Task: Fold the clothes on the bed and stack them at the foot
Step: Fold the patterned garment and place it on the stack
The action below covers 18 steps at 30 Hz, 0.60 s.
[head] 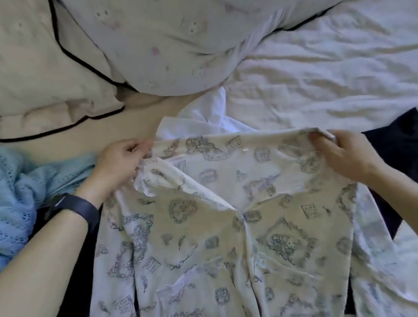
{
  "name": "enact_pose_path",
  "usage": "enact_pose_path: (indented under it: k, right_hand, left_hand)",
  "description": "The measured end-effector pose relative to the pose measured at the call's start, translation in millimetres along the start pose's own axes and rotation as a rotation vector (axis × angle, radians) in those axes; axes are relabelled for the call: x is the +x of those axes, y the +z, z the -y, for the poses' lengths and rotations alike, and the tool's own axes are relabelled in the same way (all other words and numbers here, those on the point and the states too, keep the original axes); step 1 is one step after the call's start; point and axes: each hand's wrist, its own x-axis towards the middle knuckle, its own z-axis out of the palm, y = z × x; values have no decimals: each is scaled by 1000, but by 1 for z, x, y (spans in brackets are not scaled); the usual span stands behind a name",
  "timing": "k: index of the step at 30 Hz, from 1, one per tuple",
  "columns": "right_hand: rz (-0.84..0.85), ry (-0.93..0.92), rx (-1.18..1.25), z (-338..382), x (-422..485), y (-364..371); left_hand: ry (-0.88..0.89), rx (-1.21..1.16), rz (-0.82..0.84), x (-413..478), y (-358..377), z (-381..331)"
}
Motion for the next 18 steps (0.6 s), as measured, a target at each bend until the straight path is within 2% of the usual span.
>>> enact_pose_path:
  k: [3, 5, 8, 11, 13, 14, 15, 18]
  right_hand:
    - [222, 130, -221, 3, 30, 11]
    - [206, 130, -274, 1, 45, 31]
    - [100, 89, -96, -11, 42, 48]
    - [33, 142, 212, -27, 7, 39]
    - [34, 219, 276, -46, -27, 30]
    - [54, 256, 277, -58, -44, 26]
    - [72, 281, 259, -72, -59, 23]
    - [132, 277, 116, -97, -84, 18]
  left_hand:
    - [-3, 248, 57, 19, 5, 1]
    - [-18, 284, 15, 34, 18, -2]
    - [-57, 281, -71, 44, 38, -7]
    - [-97, 338, -335, 19, 60, -15]
    - [-8, 389, -524, -9, 81, -32]
    - [78, 409, -567, -22, 94, -45]
    - [177, 418, -544, -34, 108, -59]
    - [456, 376, -257, -63, 162, -114]
